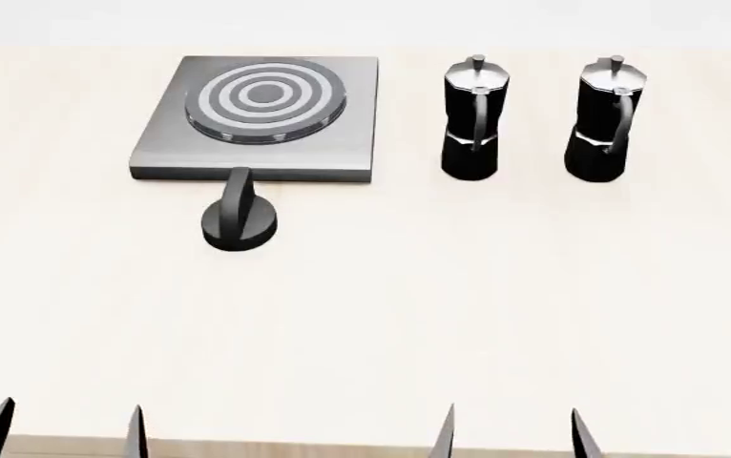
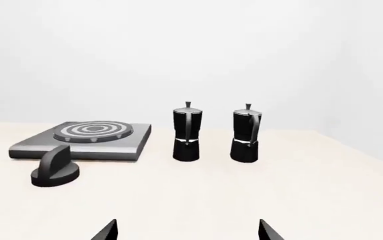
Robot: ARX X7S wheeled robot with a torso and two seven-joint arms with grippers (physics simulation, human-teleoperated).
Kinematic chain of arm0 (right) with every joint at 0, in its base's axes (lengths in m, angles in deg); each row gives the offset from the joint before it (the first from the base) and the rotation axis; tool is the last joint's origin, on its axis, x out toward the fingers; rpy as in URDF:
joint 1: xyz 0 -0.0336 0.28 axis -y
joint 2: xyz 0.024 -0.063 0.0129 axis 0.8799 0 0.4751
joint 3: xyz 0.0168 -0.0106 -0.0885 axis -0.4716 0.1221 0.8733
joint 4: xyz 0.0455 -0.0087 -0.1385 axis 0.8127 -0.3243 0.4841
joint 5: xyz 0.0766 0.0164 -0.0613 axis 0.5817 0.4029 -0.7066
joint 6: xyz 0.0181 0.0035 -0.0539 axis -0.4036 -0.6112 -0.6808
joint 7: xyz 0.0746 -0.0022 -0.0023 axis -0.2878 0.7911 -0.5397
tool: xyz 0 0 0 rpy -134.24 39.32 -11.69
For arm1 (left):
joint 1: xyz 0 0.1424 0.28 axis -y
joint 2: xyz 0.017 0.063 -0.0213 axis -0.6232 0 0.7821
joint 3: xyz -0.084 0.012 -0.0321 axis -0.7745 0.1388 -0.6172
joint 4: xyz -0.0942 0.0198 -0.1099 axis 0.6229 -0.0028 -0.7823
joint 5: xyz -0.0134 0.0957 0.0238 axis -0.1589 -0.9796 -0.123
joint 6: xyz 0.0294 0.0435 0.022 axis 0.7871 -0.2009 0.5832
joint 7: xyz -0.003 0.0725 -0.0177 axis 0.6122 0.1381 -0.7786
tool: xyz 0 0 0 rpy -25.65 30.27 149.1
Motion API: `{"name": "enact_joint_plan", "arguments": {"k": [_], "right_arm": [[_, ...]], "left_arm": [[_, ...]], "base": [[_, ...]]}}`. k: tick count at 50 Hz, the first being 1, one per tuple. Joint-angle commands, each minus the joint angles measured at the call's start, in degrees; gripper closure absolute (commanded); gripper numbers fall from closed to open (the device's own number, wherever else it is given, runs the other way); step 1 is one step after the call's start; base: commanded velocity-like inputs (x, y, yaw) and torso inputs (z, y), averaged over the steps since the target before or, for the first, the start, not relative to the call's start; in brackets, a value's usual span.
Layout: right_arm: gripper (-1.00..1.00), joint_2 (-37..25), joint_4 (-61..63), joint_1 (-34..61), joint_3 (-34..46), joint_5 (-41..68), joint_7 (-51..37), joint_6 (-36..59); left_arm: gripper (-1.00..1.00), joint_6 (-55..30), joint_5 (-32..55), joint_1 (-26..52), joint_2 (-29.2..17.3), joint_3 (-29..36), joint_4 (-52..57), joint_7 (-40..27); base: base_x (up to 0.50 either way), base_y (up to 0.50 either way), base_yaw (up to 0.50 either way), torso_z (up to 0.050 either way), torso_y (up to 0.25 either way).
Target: Turn off the stove.
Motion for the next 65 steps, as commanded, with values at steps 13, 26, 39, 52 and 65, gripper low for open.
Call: {"name": "enact_joint_plan", "arguments": {"k": [13, 26, 39, 52, 65], "right_arm": [[-1.00, -2.5, 19.9, -3.1, 2.3, -0.5, -2.5, 9.7], [-1.00, -3.3, 28.0, -3.9, 2.8, -0.6, -3.8, 13.1], [-1.00, -4.3, 34.0, -4.0, 2.8, 0.0, -4.6, 15.8], [-1.00, -5.2, 37.8, -4.5, 3.3, -0.2, -5.4, 17.0], [-1.00, -6.5, 38.5, -4.6, 4.3, -0.4, -6.7, 17.0]], "left_arm": [[-1.00, -10.9, -1.3, -2.8, -2.5, 0.7, 21.5, -3.8], [-1.00, -18.3, -1.8, -2.3, -3.6, 1.7, 31.3, -4.7], [-1.00, -24.8, -2.3, -1.9, -4.5, 3.1, 41.2, -5.7], [-1.00, -27.0, -2.2, -1.3, -5.0, 3.8, 44.7, -6.5], [-1.00, -26.4, -2.2, -1.3, -6.2, 4.7, 44.9, -7.8]], "base": [[0.00, 0.00, 0.00, 0.000, 0.000], [0.00, 0.00, 0.00, 0.000, 0.000], [0.00, 0.00, 0.00, 0.000, 0.000], [0.00, 0.00, 0.00, 0.000, 0.000], [0.00, 0.00, 0.00, 0.000, 0.000]]}}
